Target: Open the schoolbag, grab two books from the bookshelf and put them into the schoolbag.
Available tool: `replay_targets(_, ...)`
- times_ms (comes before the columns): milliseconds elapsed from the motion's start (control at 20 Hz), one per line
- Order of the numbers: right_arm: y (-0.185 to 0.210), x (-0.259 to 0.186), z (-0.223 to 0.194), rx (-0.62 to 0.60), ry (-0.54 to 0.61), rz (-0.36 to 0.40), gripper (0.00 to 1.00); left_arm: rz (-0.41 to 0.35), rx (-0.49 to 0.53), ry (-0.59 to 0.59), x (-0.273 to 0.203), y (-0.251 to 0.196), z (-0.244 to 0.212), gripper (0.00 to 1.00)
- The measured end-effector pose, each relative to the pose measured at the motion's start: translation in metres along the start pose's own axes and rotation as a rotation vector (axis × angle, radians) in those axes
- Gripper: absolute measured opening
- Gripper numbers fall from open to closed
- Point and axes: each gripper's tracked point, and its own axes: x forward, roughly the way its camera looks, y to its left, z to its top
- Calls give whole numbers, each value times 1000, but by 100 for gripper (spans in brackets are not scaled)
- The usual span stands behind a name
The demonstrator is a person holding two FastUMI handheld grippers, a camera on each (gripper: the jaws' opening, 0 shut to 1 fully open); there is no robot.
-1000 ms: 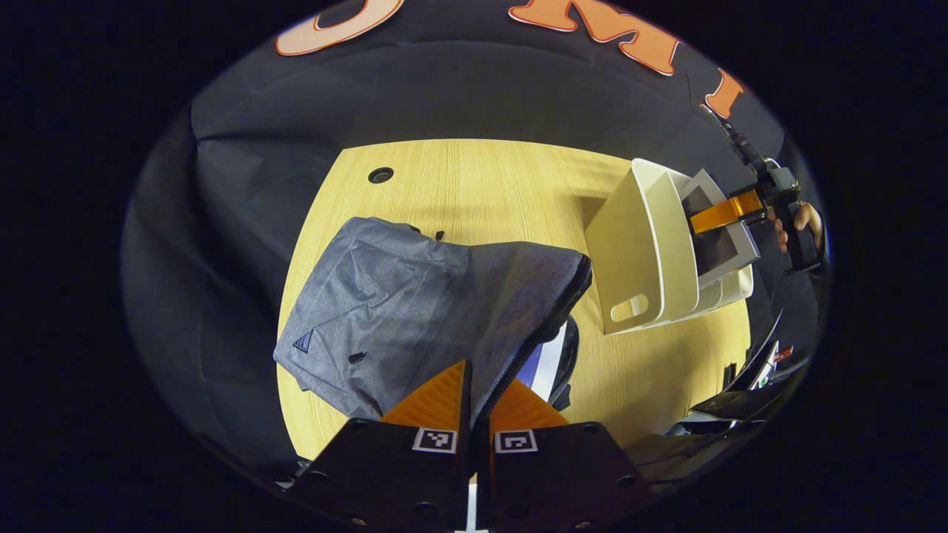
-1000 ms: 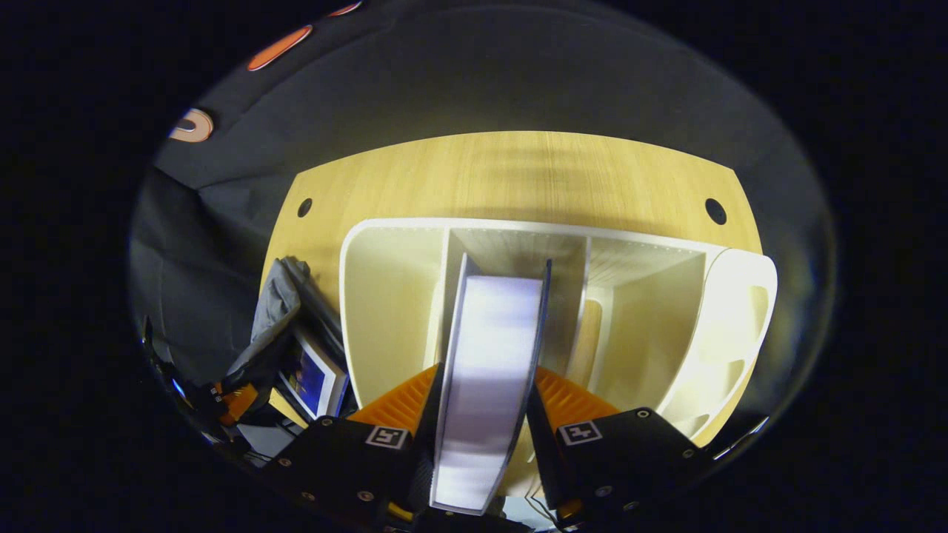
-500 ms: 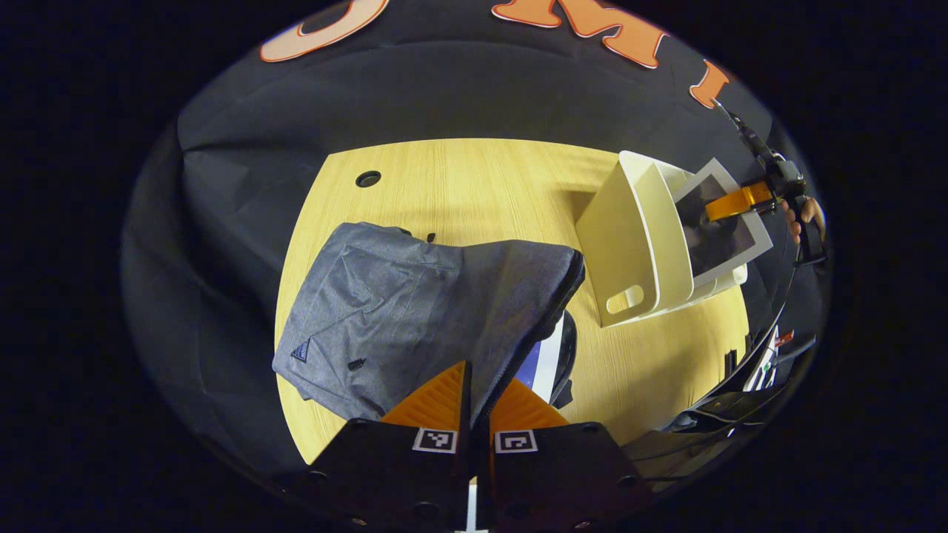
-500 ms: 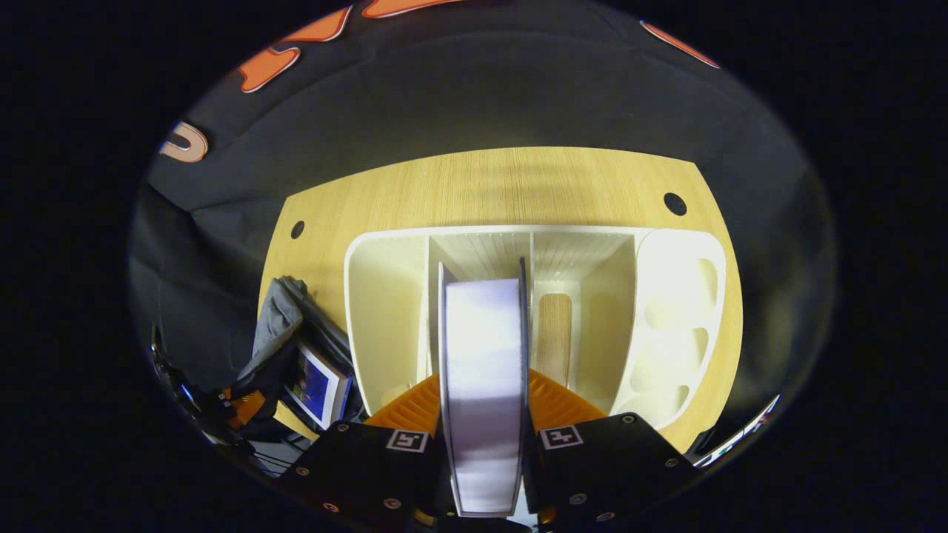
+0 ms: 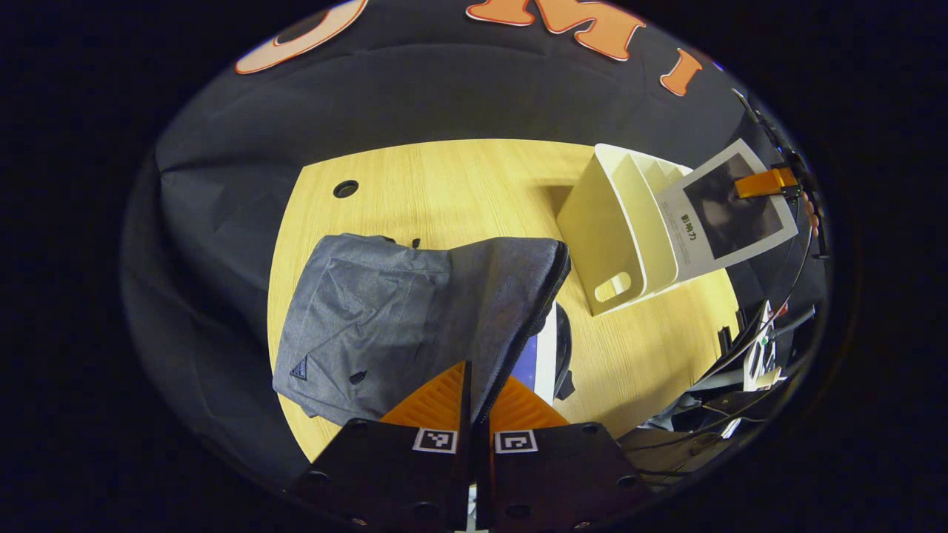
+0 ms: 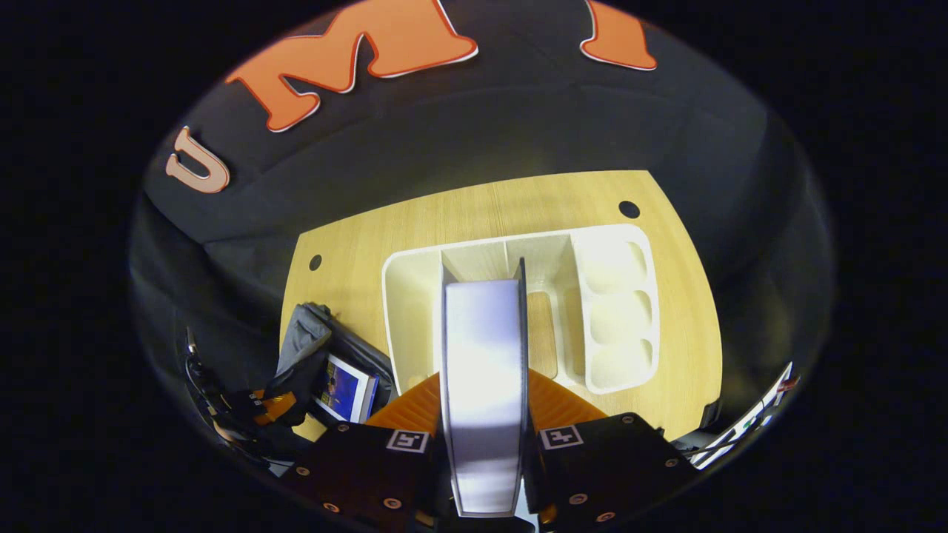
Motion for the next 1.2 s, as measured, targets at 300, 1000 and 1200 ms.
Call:
replay_targets(300,19,-53,-17,16,-82,-8,40,-45,58,-9,-3,5,0,4)
replay_targets(1000,123,-19,-105,133,-80,290,40,-74,131,-17,-14,19,3,4)
replay_targets(1200,140,7,-113,178,-65,383,40,-62,137,-14,-17,19,4,4)
